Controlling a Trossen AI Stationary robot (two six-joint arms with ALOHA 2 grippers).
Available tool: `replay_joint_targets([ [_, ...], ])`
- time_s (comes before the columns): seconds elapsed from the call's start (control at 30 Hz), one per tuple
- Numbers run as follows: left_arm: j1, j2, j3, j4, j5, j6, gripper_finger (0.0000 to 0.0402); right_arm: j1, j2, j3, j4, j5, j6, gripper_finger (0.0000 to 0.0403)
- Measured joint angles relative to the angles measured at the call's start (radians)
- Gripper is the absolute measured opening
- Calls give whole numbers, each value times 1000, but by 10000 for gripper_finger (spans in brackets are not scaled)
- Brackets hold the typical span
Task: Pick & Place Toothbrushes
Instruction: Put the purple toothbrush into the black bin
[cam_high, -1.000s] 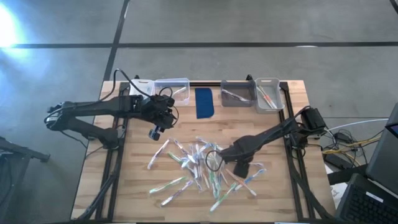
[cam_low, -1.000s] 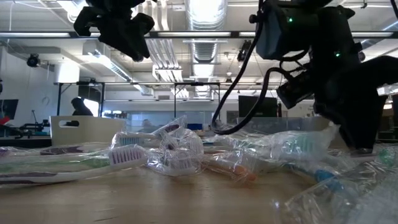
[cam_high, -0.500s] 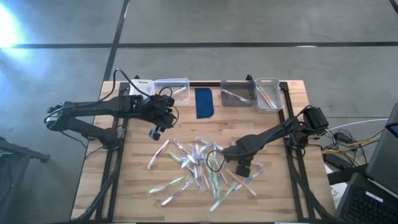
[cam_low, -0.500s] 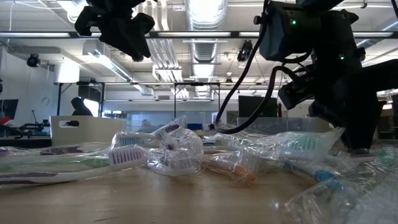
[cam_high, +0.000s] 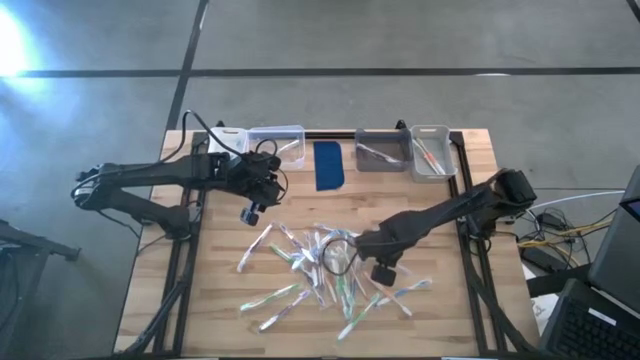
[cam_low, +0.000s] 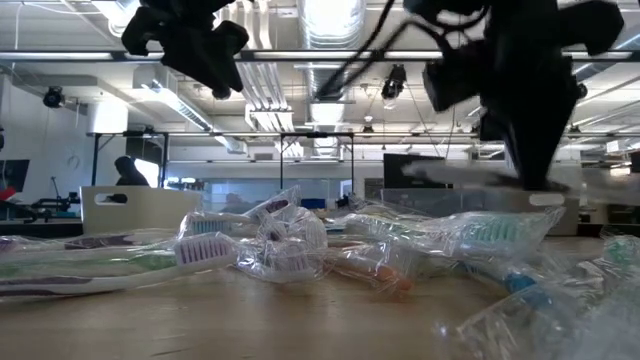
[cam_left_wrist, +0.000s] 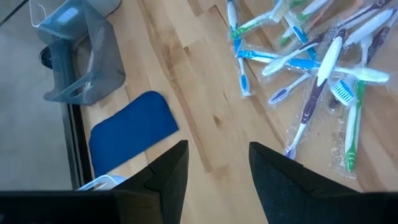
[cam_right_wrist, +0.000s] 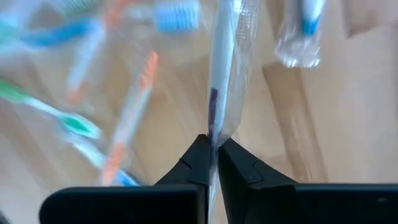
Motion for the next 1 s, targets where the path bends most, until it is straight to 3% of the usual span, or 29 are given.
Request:
replay_joint_targets([
  [0.17, 1, 0, 0, 0, 103, -61, 174, 24, -115, 25, -12, 184, 161, 10],
  [0.33, 5, 0, 0, 85, 298, -140, 174, 70, -253, 37, 81, 568, 371, 10],
  [0.43, 5, 0, 0, 190, 367, -193, 174, 100, -315, 27, 241, 823, 370, 9],
  [0.53, 5, 0, 0, 313, 401, -236, 174, 109, -346, 22, 408, 974, 277, 10],
  [0.77, 5, 0, 0, 565, 515, -355, 174, 103, -346, 25, 849, 1063, -131, 10],
  [1.0, 6, 4, 0, 687, 520, -499, 174, 102, -323, 39, 1020, 1015, -300, 9],
])
